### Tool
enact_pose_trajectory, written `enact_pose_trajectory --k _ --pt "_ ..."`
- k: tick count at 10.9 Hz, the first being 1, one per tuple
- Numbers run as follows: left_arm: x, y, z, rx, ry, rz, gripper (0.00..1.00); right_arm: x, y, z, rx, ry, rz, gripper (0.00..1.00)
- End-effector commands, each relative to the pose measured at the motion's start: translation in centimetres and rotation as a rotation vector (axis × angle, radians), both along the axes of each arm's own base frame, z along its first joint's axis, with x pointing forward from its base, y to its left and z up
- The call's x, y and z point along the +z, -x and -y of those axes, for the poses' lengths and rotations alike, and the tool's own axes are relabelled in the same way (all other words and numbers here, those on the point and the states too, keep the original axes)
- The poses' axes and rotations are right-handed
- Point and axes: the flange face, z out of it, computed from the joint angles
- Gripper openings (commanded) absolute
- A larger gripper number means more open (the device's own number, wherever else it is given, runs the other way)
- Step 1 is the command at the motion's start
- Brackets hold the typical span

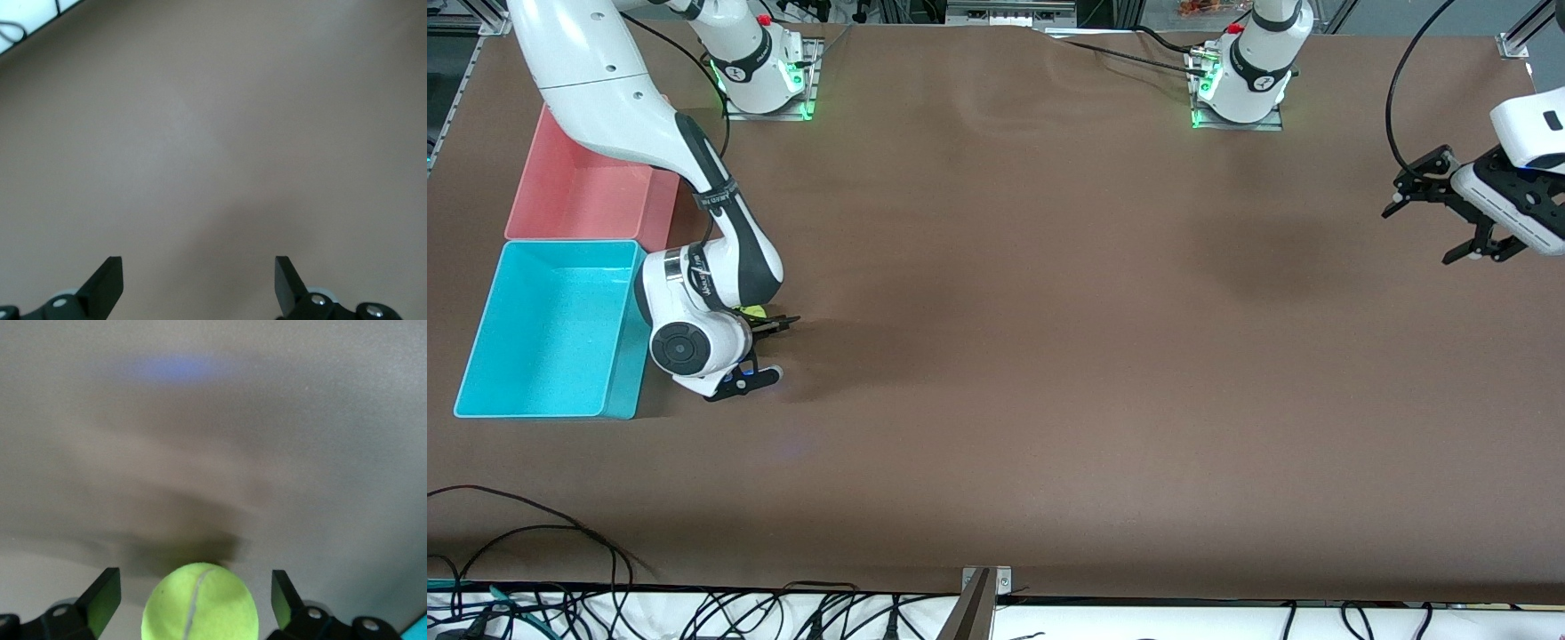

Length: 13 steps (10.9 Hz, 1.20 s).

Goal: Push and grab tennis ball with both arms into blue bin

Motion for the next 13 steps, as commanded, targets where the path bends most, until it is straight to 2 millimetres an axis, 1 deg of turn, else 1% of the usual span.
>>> enact_pose_trajectory --k 1,2,3,4,5,7,8,9,10,11,12,13 --pt "4.7 0.6 3.2 0.102 -0.103 -0.073 1.00 0.0 0.3 1.2 0.026 0.038 -0.030 1.00" --pt "5.7 0.8 4.6 0.124 -0.168 -0.076 1.00 -0.3 1.1 1.7 0.010 0.057 -0.092 1.00" --pt "6.1 1.0 5.9 0.157 -0.228 -0.077 1.00 -0.5 1.3 1.7 0.011 0.062 -0.105 1.00" --pt "6.4 1.3 6.5 0.194 -0.244 -0.100 1.00 -0.9 1.4 2.0 0.011 0.061 -0.114 1.00" --pt "7.3 1.7 6.4 0.218 -0.245 -0.112 1.00 -1.5 1.3 2.3 -0.006 0.061 -0.111 0.98" --pt "8.8 2.3 6.2 0.294 -0.248 -0.137 1.00 -1.1 1.1 1.8 0.005 0.058 -0.101 0.98" --pt "9.7 2.5 6.2 0.345 -0.239 -0.137 1.00 -0.8 0.6 2.1 0.002 0.054 -0.086 0.98" --pt "9.9 2.5 5.9 0.402 -0.232 -0.136 1.00 -0.9 0.5 2.2 0.007 0.053 -0.080 0.98" --pt "9.9 2.5 5.8 0.435 -0.226 -0.139 1.00 -1.3 0.7 2.5 0.003 0.055 -0.094 0.88" --pt "9.9 2.5 6.1 0.445 -0.228 -0.138 1.00 -1.5 0.9 3.0 -0.005 0.056 -0.102 0.70" --pt "9.9 2.5 6.7 0.480 -0.227 -0.139 1.00 -1.5 0.8 3.3 -0.008 0.055 -0.102 0.49" --pt "9.9 2.6 7.6 0.541 -0.228 -0.139 1.00 -1.7 0.9 3.0 -0.005 0.056 -0.106 0.34"
